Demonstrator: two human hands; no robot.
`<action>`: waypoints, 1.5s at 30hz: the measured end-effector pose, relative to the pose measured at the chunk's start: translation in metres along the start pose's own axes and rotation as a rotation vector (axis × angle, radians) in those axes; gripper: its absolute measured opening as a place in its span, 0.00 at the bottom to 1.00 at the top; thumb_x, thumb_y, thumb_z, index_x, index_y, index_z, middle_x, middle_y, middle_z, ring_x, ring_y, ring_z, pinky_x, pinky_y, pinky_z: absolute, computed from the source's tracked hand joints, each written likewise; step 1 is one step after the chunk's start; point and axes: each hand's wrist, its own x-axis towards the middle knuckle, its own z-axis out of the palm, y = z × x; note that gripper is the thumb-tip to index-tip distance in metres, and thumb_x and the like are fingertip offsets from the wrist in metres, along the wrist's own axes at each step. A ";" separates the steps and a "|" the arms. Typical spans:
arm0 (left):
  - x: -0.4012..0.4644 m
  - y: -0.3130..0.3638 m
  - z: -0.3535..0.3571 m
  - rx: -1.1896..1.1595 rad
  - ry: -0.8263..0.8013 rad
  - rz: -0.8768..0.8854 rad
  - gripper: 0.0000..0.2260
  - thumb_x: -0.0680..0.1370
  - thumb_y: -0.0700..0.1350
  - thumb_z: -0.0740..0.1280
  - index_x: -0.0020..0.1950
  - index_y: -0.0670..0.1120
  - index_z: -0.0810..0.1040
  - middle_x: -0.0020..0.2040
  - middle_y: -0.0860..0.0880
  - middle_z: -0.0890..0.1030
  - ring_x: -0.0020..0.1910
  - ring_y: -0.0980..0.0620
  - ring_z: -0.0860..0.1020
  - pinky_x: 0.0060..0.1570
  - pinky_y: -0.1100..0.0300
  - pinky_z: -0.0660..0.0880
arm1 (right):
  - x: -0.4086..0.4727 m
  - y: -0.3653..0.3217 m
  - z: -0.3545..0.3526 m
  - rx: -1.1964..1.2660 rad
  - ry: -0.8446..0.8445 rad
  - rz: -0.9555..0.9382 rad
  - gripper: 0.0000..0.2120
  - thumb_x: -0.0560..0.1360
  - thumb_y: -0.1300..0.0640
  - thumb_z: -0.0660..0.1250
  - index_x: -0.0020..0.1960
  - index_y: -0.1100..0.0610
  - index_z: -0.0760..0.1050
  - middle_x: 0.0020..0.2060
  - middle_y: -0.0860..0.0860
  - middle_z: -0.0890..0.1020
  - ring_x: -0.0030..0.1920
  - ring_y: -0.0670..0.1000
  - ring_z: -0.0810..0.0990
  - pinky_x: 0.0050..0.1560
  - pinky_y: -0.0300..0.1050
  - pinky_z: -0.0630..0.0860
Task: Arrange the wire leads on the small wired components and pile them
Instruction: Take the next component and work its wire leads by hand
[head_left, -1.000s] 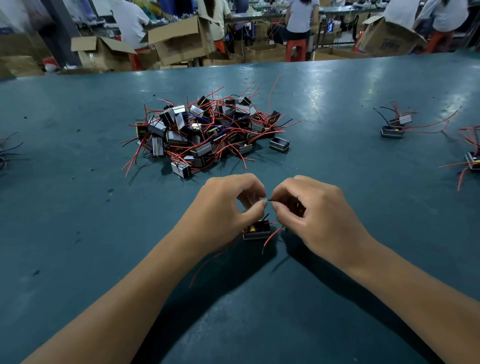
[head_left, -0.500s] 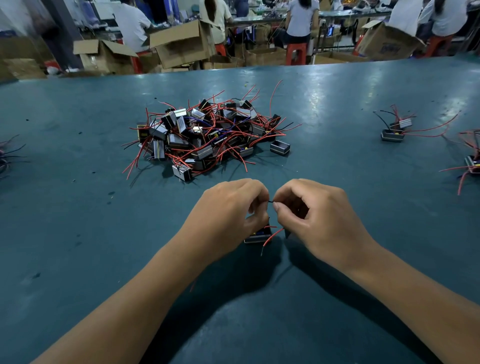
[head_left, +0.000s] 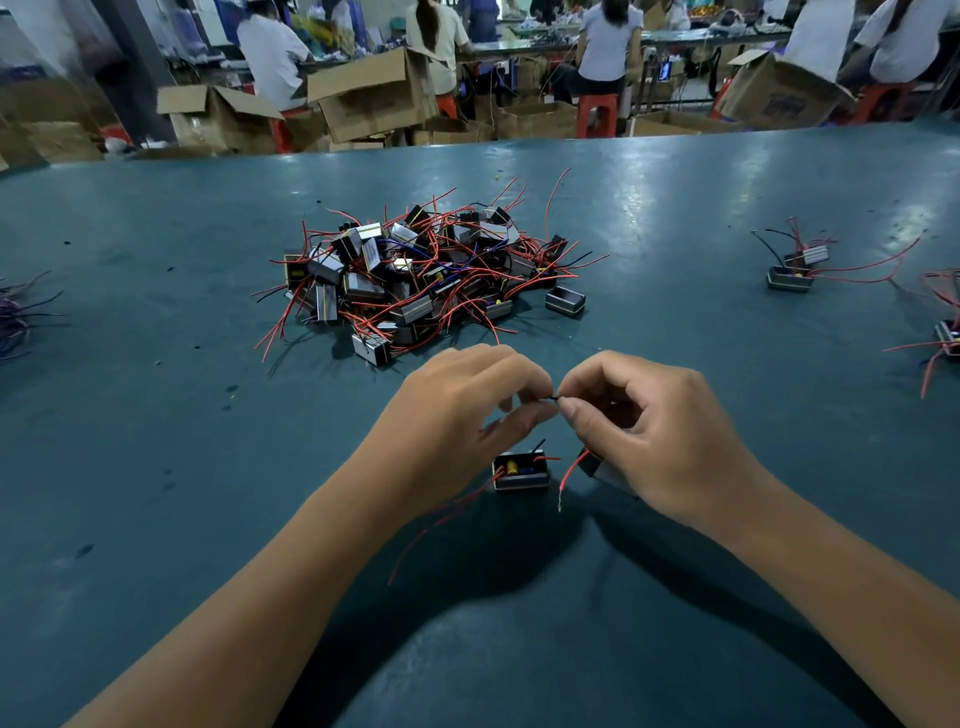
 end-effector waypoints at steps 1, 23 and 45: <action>0.000 0.000 -0.002 0.024 0.016 0.016 0.10 0.81 0.49 0.66 0.50 0.43 0.82 0.43 0.51 0.80 0.42 0.50 0.77 0.43 0.47 0.75 | 0.000 0.000 -0.001 0.014 -0.009 -0.005 0.05 0.76 0.58 0.70 0.43 0.51 0.78 0.33 0.42 0.78 0.32 0.43 0.76 0.34 0.29 0.68; -0.001 0.005 -0.004 0.285 0.126 0.204 0.05 0.78 0.37 0.68 0.43 0.39 0.82 0.38 0.46 0.81 0.35 0.43 0.79 0.37 0.47 0.75 | 0.004 0.001 0.001 0.318 -0.097 0.206 0.06 0.76 0.59 0.72 0.41 0.52 0.81 0.31 0.47 0.81 0.34 0.46 0.77 0.40 0.54 0.78; -0.002 -0.003 -0.014 0.075 0.075 0.108 0.04 0.76 0.40 0.72 0.49 0.42 0.82 0.42 0.51 0.80 0.40 0.49 0.78 0.44 0.48 0.75 | 0.007 0.001 -0.019 0.055 -0.119 0.053 0.03 0.73 0.53 0.68 0.41 0.48 0.78 0.33 0.42 0.81 0.32 0.40 0.76 0.36 0.29 0.70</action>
